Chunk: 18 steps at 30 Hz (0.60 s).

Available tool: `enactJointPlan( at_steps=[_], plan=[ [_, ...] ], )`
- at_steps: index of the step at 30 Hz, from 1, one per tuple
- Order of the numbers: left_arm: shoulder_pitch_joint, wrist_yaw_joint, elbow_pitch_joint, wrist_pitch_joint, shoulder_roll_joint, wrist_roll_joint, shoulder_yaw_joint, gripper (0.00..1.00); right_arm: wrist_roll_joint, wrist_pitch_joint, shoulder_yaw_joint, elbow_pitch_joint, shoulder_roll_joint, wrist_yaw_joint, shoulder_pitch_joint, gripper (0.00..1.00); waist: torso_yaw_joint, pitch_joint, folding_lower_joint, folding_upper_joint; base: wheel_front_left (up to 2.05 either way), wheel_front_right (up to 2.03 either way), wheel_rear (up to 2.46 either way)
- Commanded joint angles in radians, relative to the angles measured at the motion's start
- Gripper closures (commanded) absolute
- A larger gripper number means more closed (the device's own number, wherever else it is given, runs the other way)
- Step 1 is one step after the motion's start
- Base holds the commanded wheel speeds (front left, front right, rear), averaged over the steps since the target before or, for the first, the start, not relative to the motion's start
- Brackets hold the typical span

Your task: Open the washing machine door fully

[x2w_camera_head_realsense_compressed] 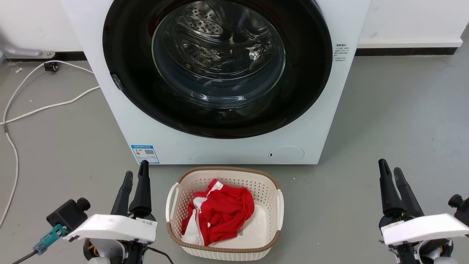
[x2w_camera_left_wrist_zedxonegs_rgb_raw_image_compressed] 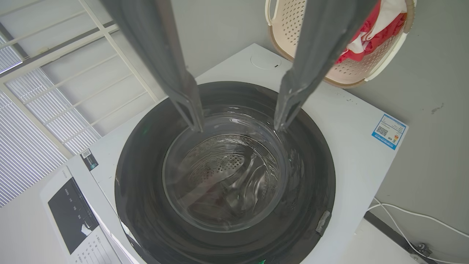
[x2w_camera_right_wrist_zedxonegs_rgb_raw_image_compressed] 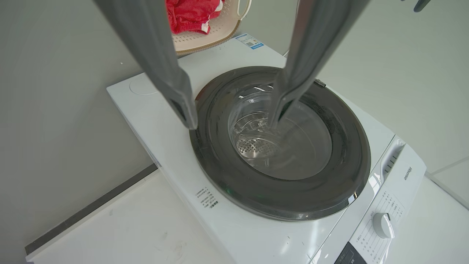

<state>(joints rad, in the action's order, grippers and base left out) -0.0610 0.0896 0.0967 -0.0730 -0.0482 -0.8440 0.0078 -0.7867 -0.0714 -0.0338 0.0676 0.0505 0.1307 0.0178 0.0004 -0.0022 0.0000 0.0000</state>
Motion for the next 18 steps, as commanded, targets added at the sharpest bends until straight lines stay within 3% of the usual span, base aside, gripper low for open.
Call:
enactJointPlan(
  at_steps=[1, 18],
  plan=[
    [0.0, -0.005, -0.021, -0.012, -0.003, 0.046, -0.004, 0.0, 0.049, -0.012, 0.003, -0.013, 0.001, 0.0, 0.006, 0.0, 0.0, 0.0, 0.0, 0.0, 0.0, 0.0, 0.0],
    [0.011, -0.019, -0.044, -0.06, -0.004, 0.269, -0.025, 0.0, 0.258, -0.031, 0.004, -0.031, 0.001, 0.0, -0.012, 0.0, -0.002, 0.002, 0.0, 0.0, 0.0, 0.0, 0.0]
  ],
)
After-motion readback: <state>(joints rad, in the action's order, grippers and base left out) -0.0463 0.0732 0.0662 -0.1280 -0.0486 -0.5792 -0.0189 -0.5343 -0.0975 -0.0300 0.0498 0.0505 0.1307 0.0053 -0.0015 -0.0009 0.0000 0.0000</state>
